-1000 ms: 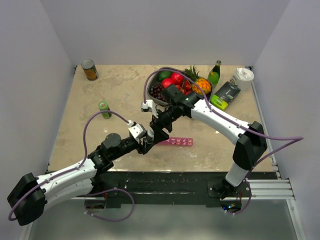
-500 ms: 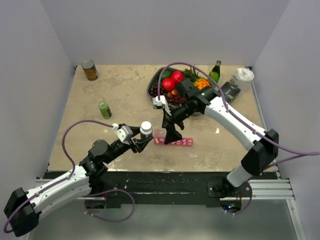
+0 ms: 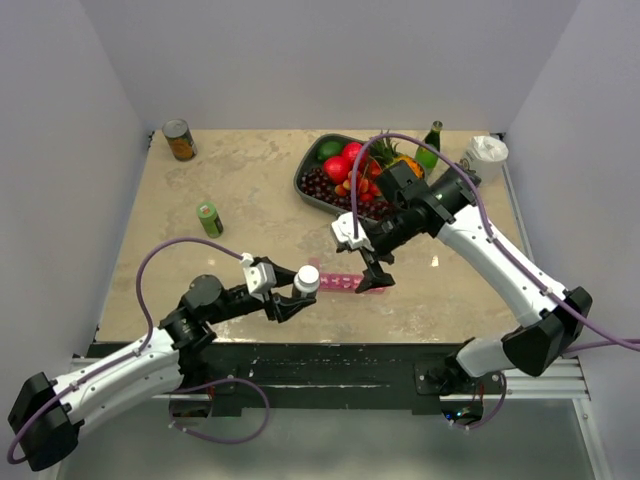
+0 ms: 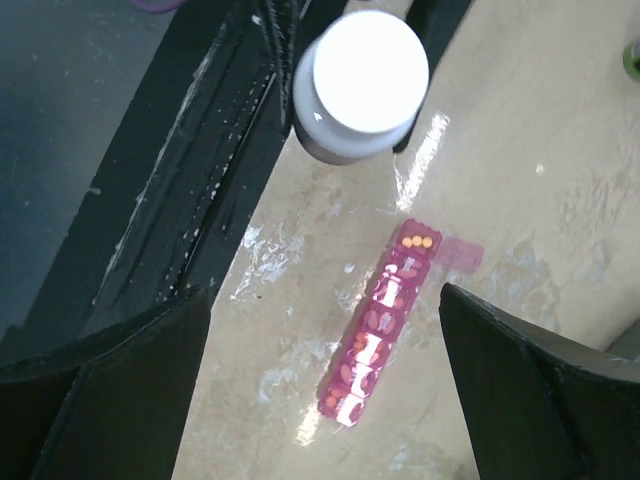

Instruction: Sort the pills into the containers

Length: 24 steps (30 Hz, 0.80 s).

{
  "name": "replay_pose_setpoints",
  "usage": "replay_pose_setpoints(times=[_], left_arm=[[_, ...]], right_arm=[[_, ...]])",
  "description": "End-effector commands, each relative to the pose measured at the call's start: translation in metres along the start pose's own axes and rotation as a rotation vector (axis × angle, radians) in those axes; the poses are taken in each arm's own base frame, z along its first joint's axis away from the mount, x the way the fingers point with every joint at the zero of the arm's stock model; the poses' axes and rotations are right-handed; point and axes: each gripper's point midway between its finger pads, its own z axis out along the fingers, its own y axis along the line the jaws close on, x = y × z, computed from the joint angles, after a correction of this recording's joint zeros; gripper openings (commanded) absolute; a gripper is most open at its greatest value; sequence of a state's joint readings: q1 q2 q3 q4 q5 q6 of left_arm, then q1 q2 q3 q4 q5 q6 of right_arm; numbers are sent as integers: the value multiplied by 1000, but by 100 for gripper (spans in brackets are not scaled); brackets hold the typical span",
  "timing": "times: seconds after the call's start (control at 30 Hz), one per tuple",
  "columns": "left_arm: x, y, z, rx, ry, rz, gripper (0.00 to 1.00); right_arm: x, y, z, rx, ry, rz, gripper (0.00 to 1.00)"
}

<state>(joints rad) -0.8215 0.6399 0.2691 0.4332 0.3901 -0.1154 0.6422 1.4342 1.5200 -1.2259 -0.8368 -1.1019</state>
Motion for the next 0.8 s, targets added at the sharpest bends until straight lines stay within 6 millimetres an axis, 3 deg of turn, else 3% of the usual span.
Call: replay_pose_setpoints(times=[0.0, 0.2, 0.77], left_arm=[[-31, -25, 8, 157, -64, 25, 0], [-29, -32, 11, 217, -20, 38, 0], [-16, -35, 21, 272, 37, 28, 0]], right_arm=[[-16, 26, -6, -130, -77, -236, 99], [-22, 37, 9, -209, -107, -244, 99], [-28, 34, 12, -214, -89, -243, 99]])
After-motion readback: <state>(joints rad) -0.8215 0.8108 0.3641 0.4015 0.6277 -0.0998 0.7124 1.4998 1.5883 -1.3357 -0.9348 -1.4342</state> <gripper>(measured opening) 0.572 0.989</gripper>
